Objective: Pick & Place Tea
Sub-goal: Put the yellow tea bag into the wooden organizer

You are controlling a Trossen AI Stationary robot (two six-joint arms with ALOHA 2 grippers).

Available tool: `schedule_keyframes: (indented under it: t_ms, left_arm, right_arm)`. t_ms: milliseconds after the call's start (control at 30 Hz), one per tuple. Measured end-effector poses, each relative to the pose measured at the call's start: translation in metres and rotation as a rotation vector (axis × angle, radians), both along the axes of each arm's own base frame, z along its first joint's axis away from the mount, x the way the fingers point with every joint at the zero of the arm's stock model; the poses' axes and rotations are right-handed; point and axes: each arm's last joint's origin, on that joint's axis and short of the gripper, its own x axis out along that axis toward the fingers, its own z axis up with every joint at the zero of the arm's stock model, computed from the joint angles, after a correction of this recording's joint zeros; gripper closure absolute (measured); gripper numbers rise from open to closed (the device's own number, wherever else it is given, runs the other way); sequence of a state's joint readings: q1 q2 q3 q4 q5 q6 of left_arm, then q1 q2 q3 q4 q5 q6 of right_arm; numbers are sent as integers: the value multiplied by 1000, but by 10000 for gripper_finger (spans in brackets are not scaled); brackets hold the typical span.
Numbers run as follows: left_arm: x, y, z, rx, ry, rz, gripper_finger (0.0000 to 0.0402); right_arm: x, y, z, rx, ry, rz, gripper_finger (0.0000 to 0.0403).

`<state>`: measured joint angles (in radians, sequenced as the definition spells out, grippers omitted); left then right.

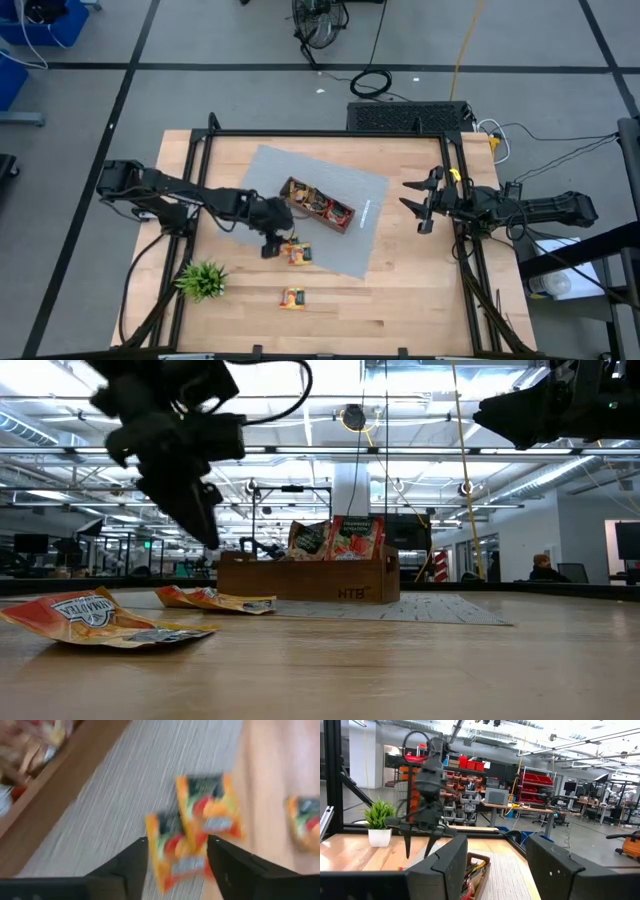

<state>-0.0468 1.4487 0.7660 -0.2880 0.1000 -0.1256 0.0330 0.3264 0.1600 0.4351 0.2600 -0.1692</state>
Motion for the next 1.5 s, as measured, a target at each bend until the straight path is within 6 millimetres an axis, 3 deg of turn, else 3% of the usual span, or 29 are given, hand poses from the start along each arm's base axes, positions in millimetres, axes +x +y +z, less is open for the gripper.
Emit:
schedule_keyframes:
  t_ms: [100, 233, 500, 767, 1100, 1367, 1500]
  left_arm:
    - [1, -16, 9, 73, 81, -28, 164]
    - [11, -37, 23, 94, 37, -135, 114]
    - [37, -44, 5, 42, 135, -265, 64]
    - [72, -46, -14, 119, 255, -272, 62]
    - [88, -49, -47, 144, 478, -194, 61]
    - [87, -50, -40, 156, 461, -204, 66]
    - [89, -50, -32, 174, 467, -221, 105]
  right_arm:
    - [0, 0, 0, 0, 4, 0, 218]
    - [1, 0, -1, 0, 7, 0, 218]
    - [1, 0, -2, -1, 18, 0, 218]
    - [1, 0, -1, 0, 14, 0, 218]
    - [1, 0, -1, 0, 13, 0, 218]
    - [1, 0, -1, 0, 12, 0, 218]
    - [1, 0, -1, 0, 11, 0, 218]
